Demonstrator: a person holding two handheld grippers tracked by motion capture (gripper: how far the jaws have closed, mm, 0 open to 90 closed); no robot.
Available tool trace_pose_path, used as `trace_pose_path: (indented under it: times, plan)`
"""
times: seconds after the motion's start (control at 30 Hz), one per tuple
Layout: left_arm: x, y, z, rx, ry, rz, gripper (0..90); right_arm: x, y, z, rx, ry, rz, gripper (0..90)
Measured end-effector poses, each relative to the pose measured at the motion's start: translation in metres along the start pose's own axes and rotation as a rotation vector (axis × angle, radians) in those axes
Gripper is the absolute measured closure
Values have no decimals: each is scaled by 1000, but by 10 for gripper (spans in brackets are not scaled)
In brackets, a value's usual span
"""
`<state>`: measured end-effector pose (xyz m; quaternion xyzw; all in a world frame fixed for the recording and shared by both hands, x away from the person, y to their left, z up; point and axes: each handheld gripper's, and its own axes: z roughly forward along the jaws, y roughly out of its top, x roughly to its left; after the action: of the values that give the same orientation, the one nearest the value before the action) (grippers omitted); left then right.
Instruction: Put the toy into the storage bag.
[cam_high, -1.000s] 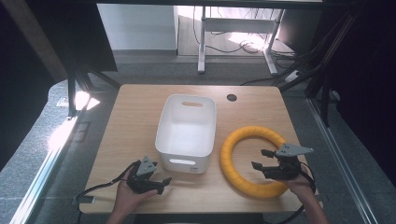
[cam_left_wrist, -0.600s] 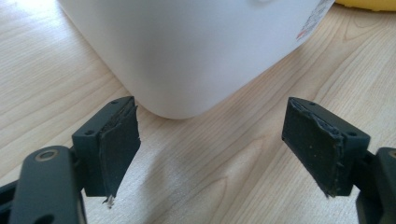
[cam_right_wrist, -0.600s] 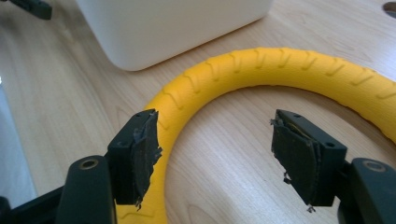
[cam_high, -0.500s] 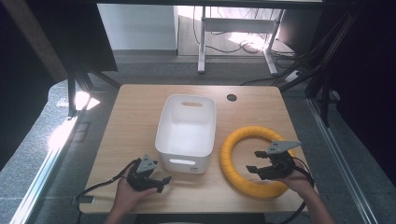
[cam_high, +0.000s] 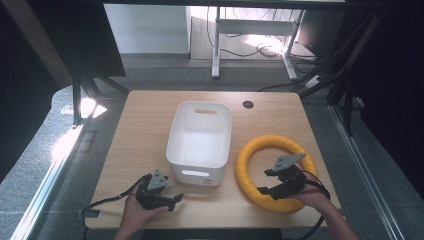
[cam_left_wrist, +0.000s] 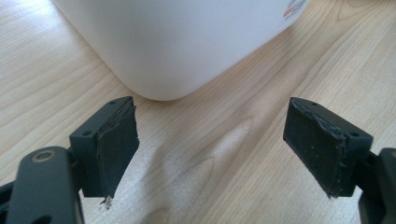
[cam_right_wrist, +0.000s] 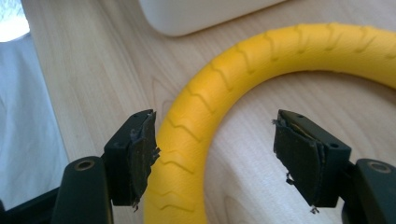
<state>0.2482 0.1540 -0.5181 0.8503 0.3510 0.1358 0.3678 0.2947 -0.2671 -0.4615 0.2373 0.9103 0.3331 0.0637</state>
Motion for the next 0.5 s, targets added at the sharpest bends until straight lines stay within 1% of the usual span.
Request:
trace_pose_path:
  times: [0.23, 0.3, 0.5]
  plan:
    - [0, 0, 4, 12, -1, 2, 179, 9, -3, 10, 79, 40, -21, 303]
    - [0, 0, 5, 15, -6, -4, 179, 11, -3, 13, 103, 47, -26, 302]
    - [1, 1, 5, 9, -8, -7, 179, 15, -8, 21, 203, 60, -50, 302]
